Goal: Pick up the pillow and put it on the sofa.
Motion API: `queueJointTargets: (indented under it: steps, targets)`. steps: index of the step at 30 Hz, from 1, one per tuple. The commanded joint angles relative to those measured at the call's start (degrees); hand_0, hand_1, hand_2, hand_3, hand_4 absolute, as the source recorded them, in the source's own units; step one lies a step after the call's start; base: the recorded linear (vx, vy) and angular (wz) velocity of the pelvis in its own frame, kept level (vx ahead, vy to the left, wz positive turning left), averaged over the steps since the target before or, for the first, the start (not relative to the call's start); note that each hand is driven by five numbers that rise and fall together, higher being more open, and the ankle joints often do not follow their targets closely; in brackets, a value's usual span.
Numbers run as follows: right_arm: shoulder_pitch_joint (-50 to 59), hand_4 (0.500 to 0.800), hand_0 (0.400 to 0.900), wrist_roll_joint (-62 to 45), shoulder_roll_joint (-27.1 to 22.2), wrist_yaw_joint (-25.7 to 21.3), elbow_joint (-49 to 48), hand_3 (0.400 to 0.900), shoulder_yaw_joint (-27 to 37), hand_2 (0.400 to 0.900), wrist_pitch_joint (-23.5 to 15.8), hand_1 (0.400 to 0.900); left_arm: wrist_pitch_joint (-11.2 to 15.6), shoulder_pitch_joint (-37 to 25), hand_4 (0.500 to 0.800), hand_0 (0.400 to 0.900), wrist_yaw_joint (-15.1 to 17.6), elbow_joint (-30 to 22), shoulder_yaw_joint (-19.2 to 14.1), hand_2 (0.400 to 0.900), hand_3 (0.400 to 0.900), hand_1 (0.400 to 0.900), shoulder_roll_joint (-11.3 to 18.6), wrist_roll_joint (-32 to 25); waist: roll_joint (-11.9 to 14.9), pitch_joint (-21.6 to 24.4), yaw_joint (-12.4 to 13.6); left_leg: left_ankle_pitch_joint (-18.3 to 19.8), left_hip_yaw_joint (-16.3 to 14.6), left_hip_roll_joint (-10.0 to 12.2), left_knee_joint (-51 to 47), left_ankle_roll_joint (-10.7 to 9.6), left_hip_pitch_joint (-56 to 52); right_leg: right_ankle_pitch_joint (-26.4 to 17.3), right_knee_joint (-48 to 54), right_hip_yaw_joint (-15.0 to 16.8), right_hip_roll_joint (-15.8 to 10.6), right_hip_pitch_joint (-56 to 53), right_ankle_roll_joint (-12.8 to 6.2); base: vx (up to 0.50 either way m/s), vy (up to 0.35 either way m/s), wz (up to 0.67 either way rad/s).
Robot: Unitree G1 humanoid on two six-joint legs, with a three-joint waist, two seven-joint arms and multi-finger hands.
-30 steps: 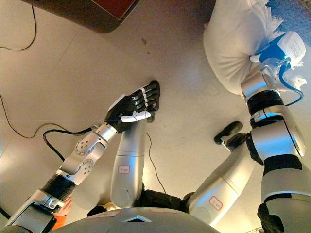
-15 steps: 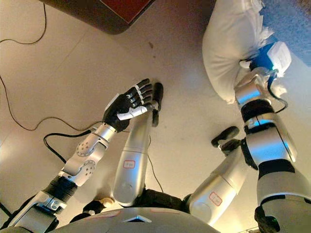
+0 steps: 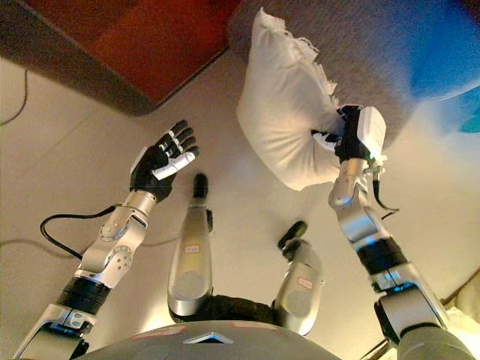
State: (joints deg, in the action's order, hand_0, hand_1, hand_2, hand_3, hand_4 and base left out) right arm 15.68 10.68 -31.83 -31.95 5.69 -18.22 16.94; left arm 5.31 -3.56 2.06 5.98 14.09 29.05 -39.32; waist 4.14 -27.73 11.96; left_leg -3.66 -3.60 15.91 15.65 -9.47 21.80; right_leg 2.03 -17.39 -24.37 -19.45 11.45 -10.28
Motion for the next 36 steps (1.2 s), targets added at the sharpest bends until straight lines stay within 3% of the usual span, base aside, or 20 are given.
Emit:
queueJointTargets:
  steps: [1,5,9,12,18,25,36]
  targets:
    - [-0.1,0.500,0.400,7.2,-3.3,-5.2,-8.3,0.400,9.2,0.400,-10.5,0.400,2.5,2.7,0.800,0.900,0.6,-3.0,-0.8,0.900,0.900,0.900,-2.2,3.8,1.7,12.5,-2.4,-4.2,-3.4,1.1,-12.5,2.4,-10.6,-7.5,7.3,2.7,0.0,-6.0,-0.14,0.14,0.159,-0.27]
    - [-5.7,0.500,0.400,7.3,-3.4,-1.2,-12.6,0.400,12.2,0.400,-13.1,0.400,1.5,4.7,0.800,0.900,2.2,-2.1,-2.2,0.900,0.900,0.900,-5.0,4.9,2.0,18.0,-4.5,-5.3,-6.4,0.0,-19.6,2.9,-18.7,-10.6,11.3,4.3,1.6,-10.7,-1.26,0.11,0.149,-0.29]
    - [-7.4,0.500,0.400,5.6,-4.0,2.5,-17.1,0.400,14.9,0.400,-15.4,0.400,2.1,4.7,0.800,0.900,2.4,0.1,-3.1,0.900,0.900,0.900,-6.3,5.0,1.9,21.9,-5.7,-5.2,-7.6,-0.8,-20.6,2.5,-20.5,-12.0,15.9,3.6,1.9,-14.3,-1.83,0.01,0.105,-0.23]
    - [-8.0,0.500,0.400,2.5,-4.7,5.9,-19.0,0.400,16.9,0.400,-16.8,0.400,2.4,5.3,0.800,0.900,2.8,1.2,-3.9,0.900,0.900,0.900,-7.1,5.2,1.9,23.6,-6.3,-4.2,-8.7,-1.3,-20.6,2.5,-22.0,-12.8,17.2,3.3,1.2,-15.2,-2.14,0.02,0.076,-0.16]
    - [-9.5,0.500,0.400,-1.7,-5.5,11.1,-20.8,0.400,19.7,0.400,-18.7,0.400,2.3,6.7,0.800,0.900,0.2,0.9,-5.4,0.900,0.900,0.900,-6.7,5.1,1.6,25.5,-6.6,-2.2,-10.0,-2.3,-20.6,3.0,-24.0,-13.2,17.5,2.5,-0.3,-16.3,-2.57,0.06,0.034,-0.05]
    - [-5.8,0.500,0.400,-1.0,-7.4,13.3,-15.1,0.400,20.2,0.400,-17.7,0.400,1.9,8.8,0.800,0.900,-3.8,-0.5,-5.6,0.900,0.900,0.900,-5.1,5.9,1.9,26.0,-4.1,-1.2,-8.8,-3.1,-20.6,3.1,-24.7,-13.4,18.7,0.0,-0.8,-18.5,-2.65,0.12,-0.019,0.12]
    - [10.0,0.500,0.400,0.7,-12.3,9.1,3.5,0.400,15.1,0.400,-13.8,0.400,-1.6,12.3,0.800,0.900,-11.2,-4.9,-7.5,0.900,0.900,0.900,1.4,4.7,3.4,23.9,2.2,-1.0,-5.0,-3.5,-20.6,2.8,-23.4,-13.0,19.7,-4.4,-0.4,-20.8,-2.44,0.13,-0.067,0.19]
